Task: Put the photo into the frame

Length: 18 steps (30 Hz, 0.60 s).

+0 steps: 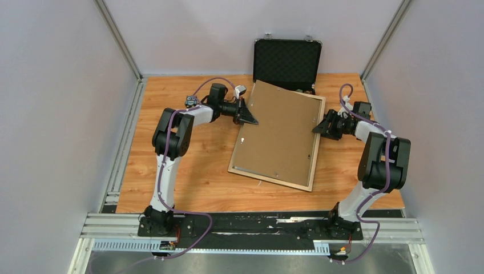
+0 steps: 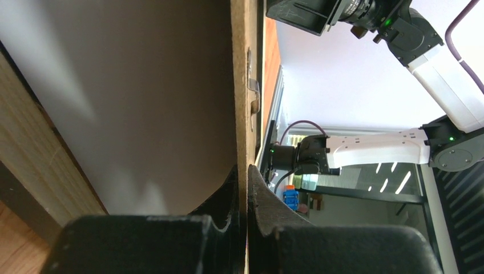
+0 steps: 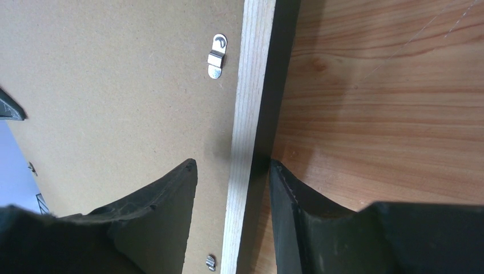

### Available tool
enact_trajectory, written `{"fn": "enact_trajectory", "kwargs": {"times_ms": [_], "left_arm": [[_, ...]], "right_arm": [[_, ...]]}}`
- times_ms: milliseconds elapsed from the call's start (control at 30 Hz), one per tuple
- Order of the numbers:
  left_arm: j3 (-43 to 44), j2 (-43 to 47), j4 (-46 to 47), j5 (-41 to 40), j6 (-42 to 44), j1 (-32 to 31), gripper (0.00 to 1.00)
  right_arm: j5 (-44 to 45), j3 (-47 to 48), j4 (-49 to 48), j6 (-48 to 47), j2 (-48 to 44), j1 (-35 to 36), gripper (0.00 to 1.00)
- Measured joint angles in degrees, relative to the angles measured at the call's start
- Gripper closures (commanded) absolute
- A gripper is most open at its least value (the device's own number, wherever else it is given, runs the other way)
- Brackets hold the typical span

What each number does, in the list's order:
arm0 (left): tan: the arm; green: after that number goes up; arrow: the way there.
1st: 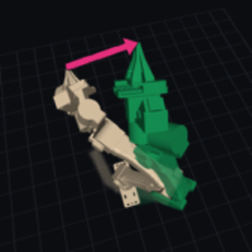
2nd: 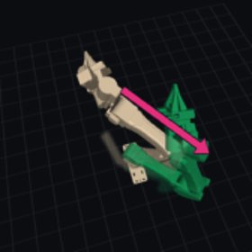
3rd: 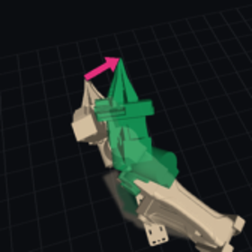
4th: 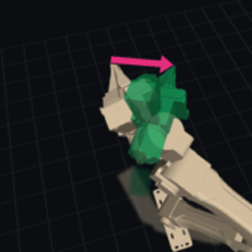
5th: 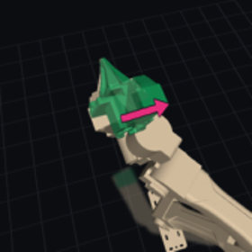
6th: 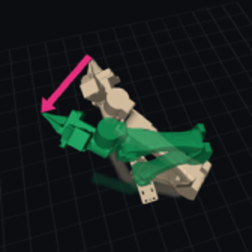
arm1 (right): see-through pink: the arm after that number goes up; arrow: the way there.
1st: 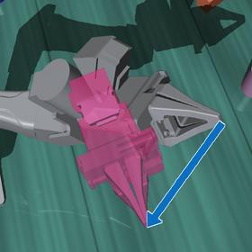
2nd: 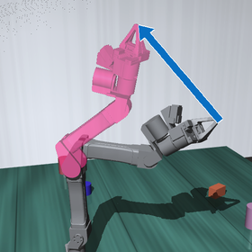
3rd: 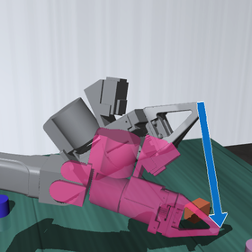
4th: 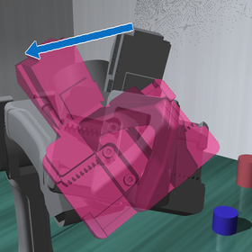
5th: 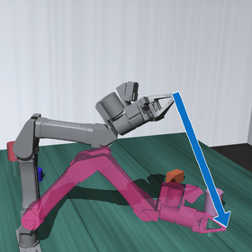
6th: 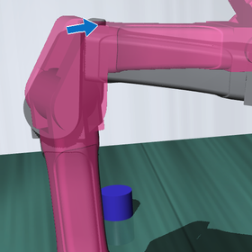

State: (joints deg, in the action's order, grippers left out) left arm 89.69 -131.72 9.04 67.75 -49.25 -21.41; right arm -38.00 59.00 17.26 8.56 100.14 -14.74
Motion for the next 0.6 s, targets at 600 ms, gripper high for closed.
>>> {"fn": "enact_trajectory", "kwargs": {"times_ms": [600], "left_arm": [[2.2,-0.5,-4.6,-0.3,3.4,-0.1,1.00]], "right_arm": [[-1.2,1.1,0.1,0.0,0.7,0.0,0.48]]}}
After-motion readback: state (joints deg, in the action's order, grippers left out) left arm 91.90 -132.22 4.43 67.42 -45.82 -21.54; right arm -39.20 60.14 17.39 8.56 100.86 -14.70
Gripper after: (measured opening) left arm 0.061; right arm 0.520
